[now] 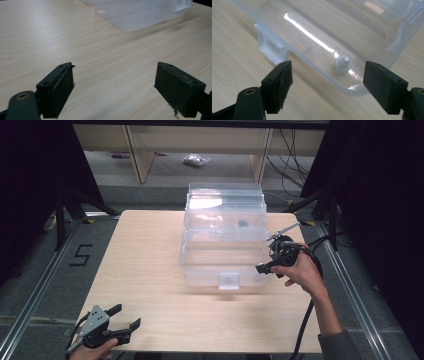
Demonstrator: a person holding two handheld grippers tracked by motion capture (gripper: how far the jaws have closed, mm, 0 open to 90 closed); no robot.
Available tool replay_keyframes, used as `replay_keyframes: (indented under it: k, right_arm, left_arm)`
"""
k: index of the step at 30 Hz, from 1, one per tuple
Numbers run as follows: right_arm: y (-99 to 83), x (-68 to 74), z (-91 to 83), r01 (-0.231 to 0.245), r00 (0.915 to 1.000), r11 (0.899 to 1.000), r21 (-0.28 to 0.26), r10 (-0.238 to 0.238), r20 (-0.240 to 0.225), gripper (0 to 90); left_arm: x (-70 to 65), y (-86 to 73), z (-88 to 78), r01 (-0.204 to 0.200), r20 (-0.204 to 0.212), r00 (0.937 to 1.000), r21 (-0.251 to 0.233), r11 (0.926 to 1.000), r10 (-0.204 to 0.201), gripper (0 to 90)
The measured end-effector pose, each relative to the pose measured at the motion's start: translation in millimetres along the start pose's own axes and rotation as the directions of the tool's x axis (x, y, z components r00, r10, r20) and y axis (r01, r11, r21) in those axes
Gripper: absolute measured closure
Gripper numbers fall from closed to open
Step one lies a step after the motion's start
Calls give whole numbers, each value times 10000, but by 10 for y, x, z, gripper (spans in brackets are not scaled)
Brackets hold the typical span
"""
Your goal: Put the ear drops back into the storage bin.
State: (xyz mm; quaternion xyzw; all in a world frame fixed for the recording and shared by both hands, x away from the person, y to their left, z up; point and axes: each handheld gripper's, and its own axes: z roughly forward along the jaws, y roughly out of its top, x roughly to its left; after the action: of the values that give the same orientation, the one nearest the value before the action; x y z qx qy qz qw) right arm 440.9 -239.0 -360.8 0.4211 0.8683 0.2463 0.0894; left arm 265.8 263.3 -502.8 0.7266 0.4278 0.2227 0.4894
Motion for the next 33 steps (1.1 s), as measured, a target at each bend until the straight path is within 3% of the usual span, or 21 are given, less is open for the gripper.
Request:
replay_keyframes:
  k: [13, 22, 29, 30, 33]
  right_arm:
    - [-211, 156, -11, 66, 9998, 9992, -402, -73, -168, 241]
    - [-325, 263, 4, 183, 9998, 9928, -1184, -194, -85, 226]
    - [-450, 357, 42, 170, 9996, 9901, -1396, -201, -210, 221]
    - [-467, 371, 27, 94, 9995, 9923, -1238, -130, -285, 221]
    - [-517, 393, 30, 280, 9991, 9890, -1454, -322, -268, 218]
  left_arm:
    - [-5, -1, -1, -22, 1, 10000, 42, 10000, 22, 149]
    - [-4, -1, 1, -8, 8, 10000, -13, 10000, 8, 149]
    - [-8, 6, -10, -42, -36, 10000, 29, 10000, 42, 149]
    - [-6, 2, -4, -21, -15, 10000, -22, 10000, 21, 149]
    - [-6, 0, 4, -19, -2, 10000, -20, 10000, 19, 149]
